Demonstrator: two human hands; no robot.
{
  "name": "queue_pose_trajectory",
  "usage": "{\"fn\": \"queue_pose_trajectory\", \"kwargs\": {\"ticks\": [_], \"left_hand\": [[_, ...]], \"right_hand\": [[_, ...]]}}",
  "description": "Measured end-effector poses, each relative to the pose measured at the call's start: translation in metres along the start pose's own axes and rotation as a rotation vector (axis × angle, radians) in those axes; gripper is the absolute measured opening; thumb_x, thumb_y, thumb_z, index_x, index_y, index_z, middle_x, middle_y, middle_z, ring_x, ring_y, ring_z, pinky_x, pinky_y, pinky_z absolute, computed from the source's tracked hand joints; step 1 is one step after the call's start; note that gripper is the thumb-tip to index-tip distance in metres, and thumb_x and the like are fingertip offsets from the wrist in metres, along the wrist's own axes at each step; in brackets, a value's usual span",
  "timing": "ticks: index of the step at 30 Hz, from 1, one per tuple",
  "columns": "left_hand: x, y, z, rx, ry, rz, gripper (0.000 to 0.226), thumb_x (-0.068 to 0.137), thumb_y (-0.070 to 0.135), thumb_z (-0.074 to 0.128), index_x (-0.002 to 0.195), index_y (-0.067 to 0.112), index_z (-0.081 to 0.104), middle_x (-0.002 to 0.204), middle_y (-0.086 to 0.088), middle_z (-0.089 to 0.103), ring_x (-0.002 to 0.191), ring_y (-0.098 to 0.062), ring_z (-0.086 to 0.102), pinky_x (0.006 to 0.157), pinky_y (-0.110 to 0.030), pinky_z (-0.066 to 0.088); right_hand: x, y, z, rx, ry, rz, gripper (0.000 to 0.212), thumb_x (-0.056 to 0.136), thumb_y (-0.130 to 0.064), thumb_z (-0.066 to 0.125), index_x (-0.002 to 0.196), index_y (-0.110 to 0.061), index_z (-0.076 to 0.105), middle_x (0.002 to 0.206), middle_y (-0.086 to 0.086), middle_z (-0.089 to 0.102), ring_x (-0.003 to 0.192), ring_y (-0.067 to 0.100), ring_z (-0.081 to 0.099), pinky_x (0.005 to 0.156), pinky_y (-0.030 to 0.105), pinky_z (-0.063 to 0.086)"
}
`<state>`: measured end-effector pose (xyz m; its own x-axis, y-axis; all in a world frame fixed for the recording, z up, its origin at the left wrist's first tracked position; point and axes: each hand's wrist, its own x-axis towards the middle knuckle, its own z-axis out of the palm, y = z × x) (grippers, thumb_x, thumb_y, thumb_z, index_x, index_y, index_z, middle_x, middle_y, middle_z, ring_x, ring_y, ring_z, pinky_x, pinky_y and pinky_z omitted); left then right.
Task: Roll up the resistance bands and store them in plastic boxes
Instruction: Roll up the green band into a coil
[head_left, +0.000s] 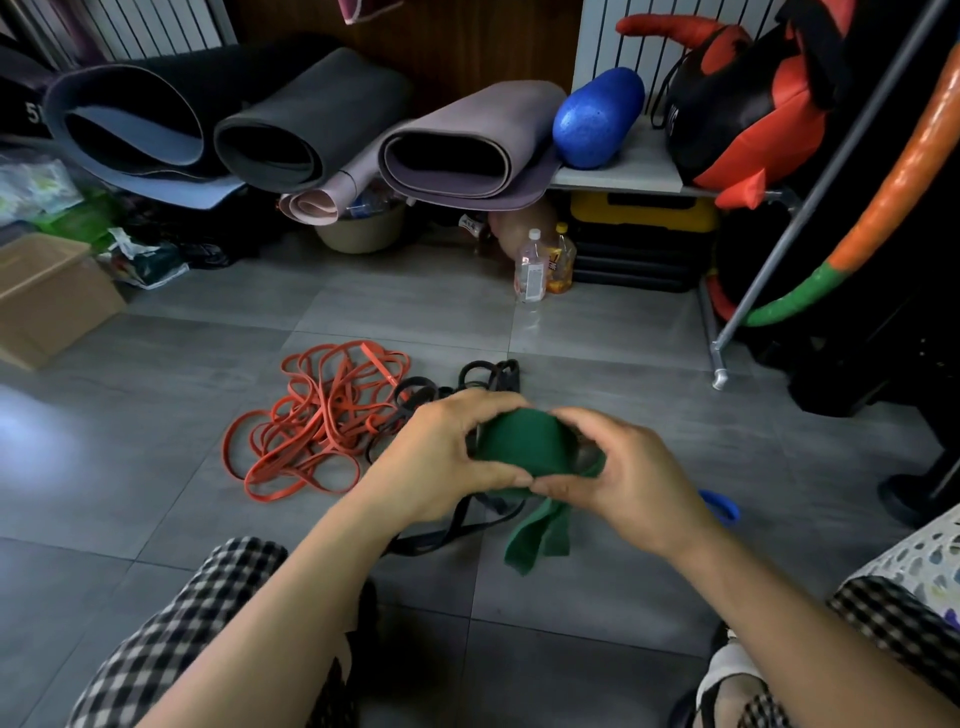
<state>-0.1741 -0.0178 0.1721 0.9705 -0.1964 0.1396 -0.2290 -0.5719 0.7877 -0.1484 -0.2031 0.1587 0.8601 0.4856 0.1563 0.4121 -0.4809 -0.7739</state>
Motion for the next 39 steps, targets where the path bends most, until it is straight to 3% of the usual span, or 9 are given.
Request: {"fn": "queue_pose_trajectory", "kwargs": {"ticks": [3,6,12,18,22,25,29,32,39], "left_hand": [[-0.002,0.007,0.003,-0.334,0.111,-0.079,0.050,0.065,0.003,0.078,0.105,0.027,0.059,0.105,0.005,0.065,0.097,-0.003,0.061,0.089,-0.022,0.050],[-0.003,0.011,0.003,-0.739,0.170,-0.102,0.048,0.060,-0.001,0.073,0.103,0.018,0.059,0.089,0.005,0.072,0.086,-0.006,0.067,0.073,-0.019,0.053],[-0.004,0.011,0.016,-1.060,0.232,-0.162,0.046,0.069,0.005,0.063,0.115,0.008,0.057,0.097,-0.003,0.071,0.091,-0.018,0.067,0.075,-0.029,0.057],[0.000,0.006,0.014,-0.994,0.089,-0.225,0.039,0.075,0.007,0.068,0.112,0.015,0.058,0.100,-0.001,0.070,0.094,-0.015,0.066,0.076,-0.027,0.056],[0.001,-0.001,-0.002,-0.227,-0.024,-0.111,0.071,0.068,0.011,0.077,0.128,0.035,0.047,0.122,0.014,0.054,0.112,0.005,0.051,0.095,-0.017,0.043],[0.002,-0.002,0.001,-0.058,-0.019,-0.029,0.061,0.066,0.013,0.082,0.120,0.028,0.057,0.107,0.015,0.055,0.099,0.007,0.052,0.091,-0.011,0.041],[0.000,0.001,0.005,-0.363,0.122,-0.072,0.055,0.060,0.011,0.082,0.107,0.030,0.058,0.107,0.003,0.066,0.103,-0.011,0.061,0.093,-0.032,0.049],[-0.001,0.008,0.004,-0.742,0.185,-0.092,0.049,0.059,0.005,0.070,0.106,0.015,0.058,0.091,0.004,0.071,0.089,-0.010,0.066,0.076,-0.024,0.054],[-0.001,0.021,0.014,-1.013,0.264,-0.086,0.046,0.064,-0.008,0.070,0.102,0.013,0.057,0.085,0.005,0.072,0.080,-0.009,0.068,0.066,-0.020,0.054]], "right_hand": [[0.004,0.002,-0.008,0.355,-0.035,0.080,0.057,0.066,-0.022,0.082,0.116,-0.028,0.055,0.117,-0.007,0.063,0.108,0.004,0.058,0.092,0.019,0.046],[0.005,0.002,-0.009,0.566,-0.014,0.100,0.055,0.059,-0.016,0.078,0.109,-0.026,0.056,0.109,-0.009,0.068,0.105,0.003,0.061,0.087,0.016,0.047],[0.003,-0.003,-0.001,0.781,0.054,0.079,0.048,0.063,-0.007,0.073,0.107,-0.021,0.058,0.100,-0.017,0.070,0.099,0.001,0.064,0.079,0.013,0.049],[0.003,0.001,-0.008,0.598,0.021,0.123,0.049,0.064,-0.025,0.069,0.111,-0.021,0.057,0.109,-0.006,0.067,0.103,0.007,0.063,0.091,0.021,0.049],[0.001,0.002,-0.012,0.099,-0.042,0.075,0.057,0.073,-0.026,0.074,0.126,-0.015,0.054,0.114,-0.004,0.064,0.105,0.010,0.060,0.092,0.026,0.049],[0.000,-0.002,-0.007,0.004,-0.077,0.034,0.056,0.073,-0.031,0.075,0.125,-0.022,0.055,0.115,-0.004,0.064,0.105,0.011,0.060,0.092,0.031,0.048],[0.003,-0.003,-0.015,0.331,-0.007,0.062,0.053,0.064,-0.038,0.077,0.110,-0.041,0.053,0.115,-0.013,0.064,0.109,0.001,0.057,0.095,0.020,0.045],[0.004,-0.001,-0.017,0.484,0.029,0.071,0.056,0.059,-0.033,0.078,0.110,-0.038,0.054,0.112,-0.023,0.064,0.111,-0.002,0.056,0.092,0.013,0.043],[0.005,-0.005,-0.006,0.647,0.107,0.018,0.051,0.060,-0.019,0.072,0.107,-0.030,0.056,0.105,-0.020,0.067,0.105,0.002,0.061,0.085,0.014,0.047]]}}
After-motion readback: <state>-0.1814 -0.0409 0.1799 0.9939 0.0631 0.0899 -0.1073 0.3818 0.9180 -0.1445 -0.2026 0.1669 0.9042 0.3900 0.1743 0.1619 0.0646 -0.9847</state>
